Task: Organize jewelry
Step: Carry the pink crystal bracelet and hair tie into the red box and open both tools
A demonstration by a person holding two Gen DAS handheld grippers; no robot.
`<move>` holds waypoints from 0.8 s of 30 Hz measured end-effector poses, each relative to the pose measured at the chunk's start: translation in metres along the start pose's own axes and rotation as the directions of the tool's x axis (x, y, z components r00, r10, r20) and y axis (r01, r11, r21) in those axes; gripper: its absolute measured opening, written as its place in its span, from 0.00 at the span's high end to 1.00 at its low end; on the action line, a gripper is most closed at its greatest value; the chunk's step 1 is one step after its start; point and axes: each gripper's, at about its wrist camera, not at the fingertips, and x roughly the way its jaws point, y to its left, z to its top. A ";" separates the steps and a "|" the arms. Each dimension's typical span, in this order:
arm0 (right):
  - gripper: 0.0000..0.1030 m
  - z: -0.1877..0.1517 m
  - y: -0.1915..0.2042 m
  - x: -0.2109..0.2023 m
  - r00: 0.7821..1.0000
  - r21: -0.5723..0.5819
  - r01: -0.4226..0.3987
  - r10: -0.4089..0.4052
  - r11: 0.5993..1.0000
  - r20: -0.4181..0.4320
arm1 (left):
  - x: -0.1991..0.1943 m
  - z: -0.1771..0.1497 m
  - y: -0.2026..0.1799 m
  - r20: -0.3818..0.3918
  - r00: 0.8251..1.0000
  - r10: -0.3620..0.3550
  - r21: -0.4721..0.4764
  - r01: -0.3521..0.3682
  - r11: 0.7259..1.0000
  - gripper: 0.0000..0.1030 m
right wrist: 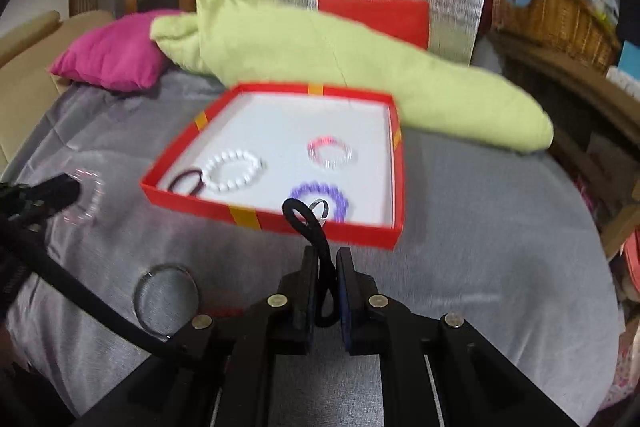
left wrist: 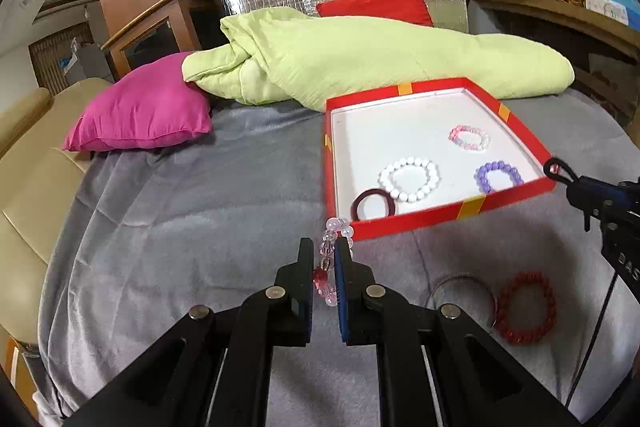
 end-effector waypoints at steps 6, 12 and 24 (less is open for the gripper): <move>0.90 0.010 0.004 -0.007 1.000 -0.006 -0.010 0.010 1.000 0.027 | 0.006 0.010 -0.011 0.008 1.000 -0.010 -0.005 0.010 1.000 0.90; 0.90 0.015 0.002 -0.008 0.999 0.005 -0.016 0.016 1.000 0.038 | 0.010 0.019 -0.021 0.029 0.999 -0.019 -0.003 0.019 1.000 0.90; 0.90 0.036 -0.005 -0.001 0.998 0.036 0.007 -0.009 0.999 0.056 | 0.024 0.045 -0.029 0.066 0.997 -0.045 -0.034 0.048 0.998 0.90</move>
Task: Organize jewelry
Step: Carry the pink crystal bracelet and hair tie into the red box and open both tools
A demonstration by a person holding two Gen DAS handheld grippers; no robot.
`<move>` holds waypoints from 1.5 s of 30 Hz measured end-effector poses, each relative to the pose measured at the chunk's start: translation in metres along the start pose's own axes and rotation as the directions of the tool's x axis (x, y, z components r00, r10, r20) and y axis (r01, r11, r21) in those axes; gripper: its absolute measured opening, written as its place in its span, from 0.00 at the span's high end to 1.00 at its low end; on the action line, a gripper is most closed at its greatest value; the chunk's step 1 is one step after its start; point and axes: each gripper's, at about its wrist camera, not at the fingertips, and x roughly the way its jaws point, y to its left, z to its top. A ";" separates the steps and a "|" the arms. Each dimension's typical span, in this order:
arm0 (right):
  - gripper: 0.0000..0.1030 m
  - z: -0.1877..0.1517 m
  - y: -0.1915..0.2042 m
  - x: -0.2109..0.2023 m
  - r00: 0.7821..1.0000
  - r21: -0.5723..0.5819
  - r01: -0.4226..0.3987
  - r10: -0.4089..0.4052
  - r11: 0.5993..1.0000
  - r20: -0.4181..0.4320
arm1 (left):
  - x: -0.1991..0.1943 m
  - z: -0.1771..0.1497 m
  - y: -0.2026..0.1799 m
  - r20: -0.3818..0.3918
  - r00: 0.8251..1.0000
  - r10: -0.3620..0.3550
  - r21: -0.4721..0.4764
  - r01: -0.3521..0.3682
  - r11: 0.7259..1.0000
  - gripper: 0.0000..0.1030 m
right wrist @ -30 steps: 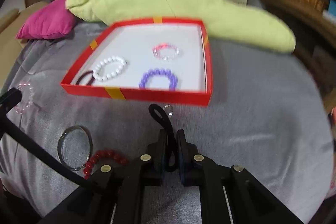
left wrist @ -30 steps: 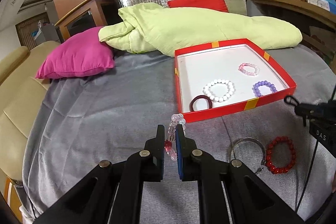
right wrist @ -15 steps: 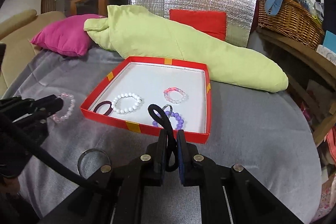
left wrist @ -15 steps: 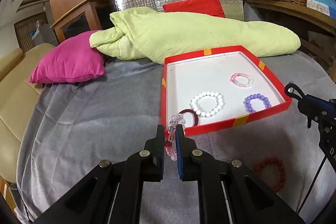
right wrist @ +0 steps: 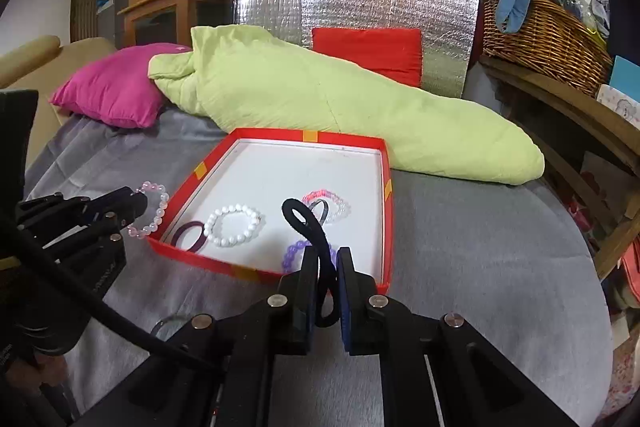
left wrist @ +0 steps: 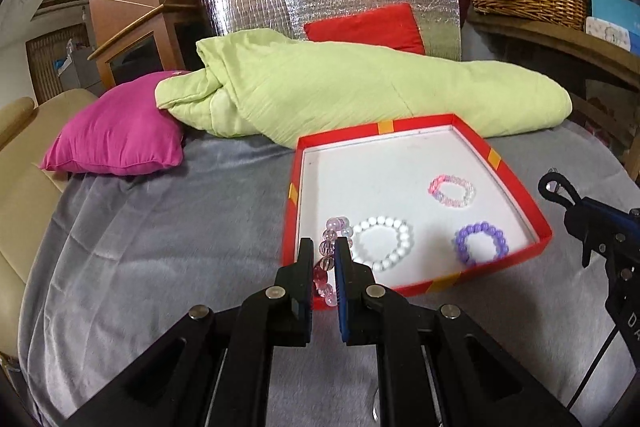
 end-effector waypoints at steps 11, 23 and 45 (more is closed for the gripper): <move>0.90 0.019 -0.016 0.027 0.999 0.074 -0.014 0.016 0.997 -0.032 | 0.037 0.024 0.000 -0.009 0.999 -0.043 -0.051 0.042 0.998 0.90; 0.90 0.023 -0.057 0.096 0.968 0.359 -0.167 0.222 0.918 -0.118 | 0.098 0.054 0.007 0.010 0.992 -0.126 -0.006 0.126 0.992 0.90; 0.79 0.021 -0.076 0.138 0.962 0.449 -0.124 0.219 0.885 -0.164 | 0.152 0.054 -0.023 -0.120 0.961 -0.251 0.036 0.257 0.966 0.47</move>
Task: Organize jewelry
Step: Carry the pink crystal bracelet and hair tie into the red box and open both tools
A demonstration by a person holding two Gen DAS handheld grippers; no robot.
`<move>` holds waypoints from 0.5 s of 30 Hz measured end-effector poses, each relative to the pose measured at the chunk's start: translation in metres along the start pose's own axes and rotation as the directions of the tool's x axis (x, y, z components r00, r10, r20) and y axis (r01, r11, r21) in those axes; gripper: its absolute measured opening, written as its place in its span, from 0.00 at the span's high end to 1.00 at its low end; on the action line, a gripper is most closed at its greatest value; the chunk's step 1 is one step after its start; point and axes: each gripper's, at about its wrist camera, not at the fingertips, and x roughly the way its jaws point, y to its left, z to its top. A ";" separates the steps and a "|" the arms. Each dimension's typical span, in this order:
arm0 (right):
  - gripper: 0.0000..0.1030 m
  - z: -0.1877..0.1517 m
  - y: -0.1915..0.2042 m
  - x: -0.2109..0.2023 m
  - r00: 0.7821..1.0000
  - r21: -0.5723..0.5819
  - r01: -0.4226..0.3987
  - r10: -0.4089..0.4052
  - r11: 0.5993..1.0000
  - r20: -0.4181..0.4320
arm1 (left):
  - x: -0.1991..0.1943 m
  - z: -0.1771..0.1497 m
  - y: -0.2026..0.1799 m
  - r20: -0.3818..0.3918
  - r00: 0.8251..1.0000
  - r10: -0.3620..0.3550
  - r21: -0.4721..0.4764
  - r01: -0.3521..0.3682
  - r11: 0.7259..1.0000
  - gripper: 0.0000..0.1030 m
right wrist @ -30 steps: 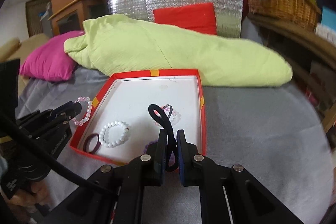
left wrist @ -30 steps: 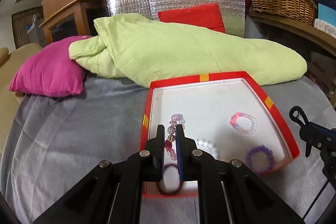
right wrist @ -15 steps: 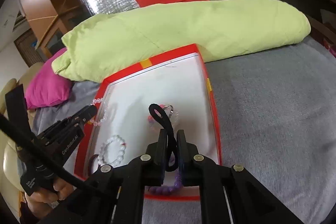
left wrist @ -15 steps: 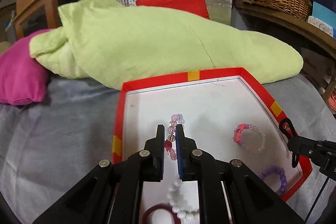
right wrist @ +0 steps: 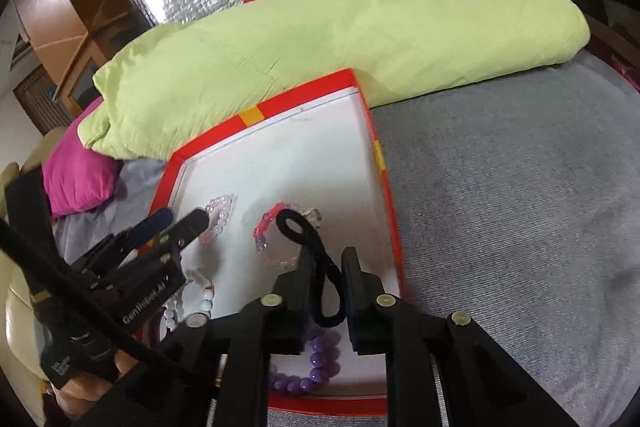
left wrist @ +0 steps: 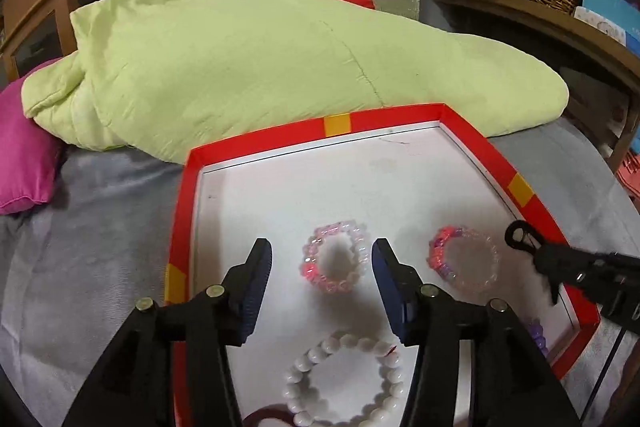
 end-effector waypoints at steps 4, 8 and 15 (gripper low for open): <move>0.76 0.004 -0.002 -0.009 1.000 0.021 -0.023 0.023 1.000 0.019 | -0.010 -0.003 0.009 -0.018 1.000 0.024 -0.045 -0.025 0.999 0.38; 0.76 0.006 -0.005 -0.021 0.998 0.029 -0.039 0.038 0.999 0.043 | -0.032 -0.015 0.017 -0.053 0.996 0.067 -0.082 -0.071 0.994 0.35; 0.76 0.008 -0.017 -0.044 0.995 0.080 -0.076 0.071 0.994 0.068 | -0.075 -0.033 0.018 -0.086 0.979 0.185 -0.103 -0.194 0.976 0.29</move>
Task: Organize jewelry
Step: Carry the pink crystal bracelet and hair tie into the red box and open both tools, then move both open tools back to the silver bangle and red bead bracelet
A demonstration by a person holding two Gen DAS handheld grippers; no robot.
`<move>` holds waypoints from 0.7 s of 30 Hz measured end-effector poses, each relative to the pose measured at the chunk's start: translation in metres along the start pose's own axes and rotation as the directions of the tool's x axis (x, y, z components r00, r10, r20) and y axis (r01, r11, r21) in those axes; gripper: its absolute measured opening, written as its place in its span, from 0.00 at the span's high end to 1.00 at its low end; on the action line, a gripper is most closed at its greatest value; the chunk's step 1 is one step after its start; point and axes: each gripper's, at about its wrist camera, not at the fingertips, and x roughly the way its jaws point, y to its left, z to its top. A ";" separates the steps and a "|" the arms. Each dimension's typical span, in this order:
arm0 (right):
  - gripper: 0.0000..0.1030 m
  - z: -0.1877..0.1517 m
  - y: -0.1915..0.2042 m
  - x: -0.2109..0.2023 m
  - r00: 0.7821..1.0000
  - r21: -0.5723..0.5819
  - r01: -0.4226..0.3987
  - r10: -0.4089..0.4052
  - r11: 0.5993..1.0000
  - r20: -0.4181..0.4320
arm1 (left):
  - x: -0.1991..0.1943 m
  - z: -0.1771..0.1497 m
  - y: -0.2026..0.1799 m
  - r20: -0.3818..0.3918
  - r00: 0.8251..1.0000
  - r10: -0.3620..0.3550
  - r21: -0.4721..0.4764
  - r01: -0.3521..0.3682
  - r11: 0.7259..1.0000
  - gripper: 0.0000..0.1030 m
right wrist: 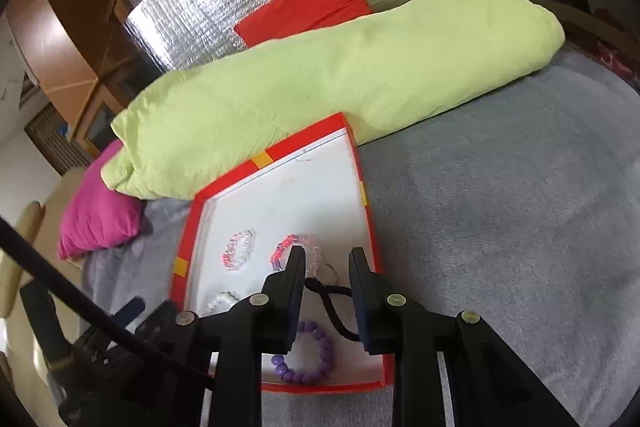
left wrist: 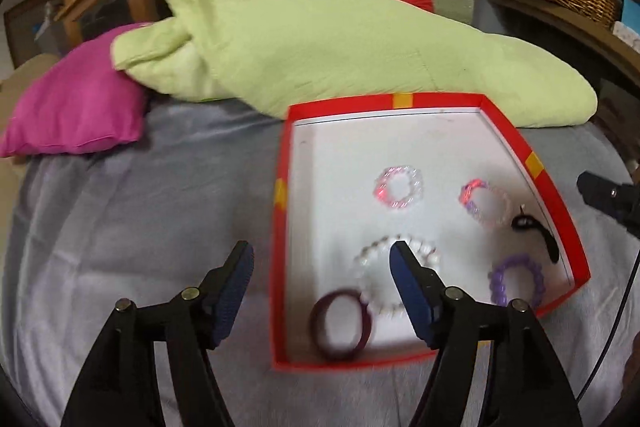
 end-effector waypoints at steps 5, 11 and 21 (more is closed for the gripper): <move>0.76 -0.007 -0.001 -0.014 1.000 -0.010 -0.010 0.010 1.000 -0.010 | -0.022 -0.024 0.004 -0.032 0.999 0.010 -0.051 -0.012 0.999 0.26; 0.76 -0.019 0.002 -0.022 0.998 -0.015 -0.026 0.025 1.000 -0.052 | -0.032 -0.053 -0.005 -0.110 0.993 0.039 -0.026 -0.042 0.999 0.26; 0.57 -0.039 0.016 -0.025 0.996 -0.081 -0.024 0.018 0.996 -0.082 | -0.054 -0.081 0.010 -0.143 0.988 0.067 -0.031 -0.072 0.997 0.26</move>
